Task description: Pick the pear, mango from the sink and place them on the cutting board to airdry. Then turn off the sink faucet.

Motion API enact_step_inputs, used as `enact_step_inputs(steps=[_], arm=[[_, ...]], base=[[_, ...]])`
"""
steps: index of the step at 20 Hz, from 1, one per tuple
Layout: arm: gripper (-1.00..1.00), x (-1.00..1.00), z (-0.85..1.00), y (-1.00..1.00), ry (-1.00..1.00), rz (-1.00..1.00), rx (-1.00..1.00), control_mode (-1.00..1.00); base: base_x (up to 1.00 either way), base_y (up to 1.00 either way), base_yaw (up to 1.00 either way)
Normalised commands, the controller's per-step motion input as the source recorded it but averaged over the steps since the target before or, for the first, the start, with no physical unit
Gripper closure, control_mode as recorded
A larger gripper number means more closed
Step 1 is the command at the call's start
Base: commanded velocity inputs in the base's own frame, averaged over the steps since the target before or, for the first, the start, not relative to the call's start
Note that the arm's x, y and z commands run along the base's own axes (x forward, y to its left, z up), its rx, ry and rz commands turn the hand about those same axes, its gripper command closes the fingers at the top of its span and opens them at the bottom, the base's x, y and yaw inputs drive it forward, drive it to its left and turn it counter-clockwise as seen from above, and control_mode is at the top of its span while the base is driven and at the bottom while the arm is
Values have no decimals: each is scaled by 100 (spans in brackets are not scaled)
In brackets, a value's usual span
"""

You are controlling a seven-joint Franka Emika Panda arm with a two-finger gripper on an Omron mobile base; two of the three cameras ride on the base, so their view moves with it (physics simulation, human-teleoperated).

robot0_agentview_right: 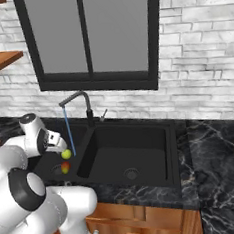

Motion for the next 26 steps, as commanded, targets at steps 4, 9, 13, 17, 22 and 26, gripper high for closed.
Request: enact_step_inputs(steps=[4, 9, 13, 17, 22, 26], arm=[[-100, 16, -11, 3, 3, -8, 0, -100], [-100, 14, -19, 6, 3, -7, 0, -100], [-100, 14, -25, 8, 3, -6, 0, -100], [-100, 16, -22, 5, 3, -5, 0, -100], [-100, 19, -16, 1, 3, -5, 0, -100], [-100, 22, -12, 0, 2, -4, 0, -100]], base=[[0, 0, 0], [0, 0, 0], [0, 0, 0], [0, 0, 0], [0, 0, 0], [0, 0, 0]])
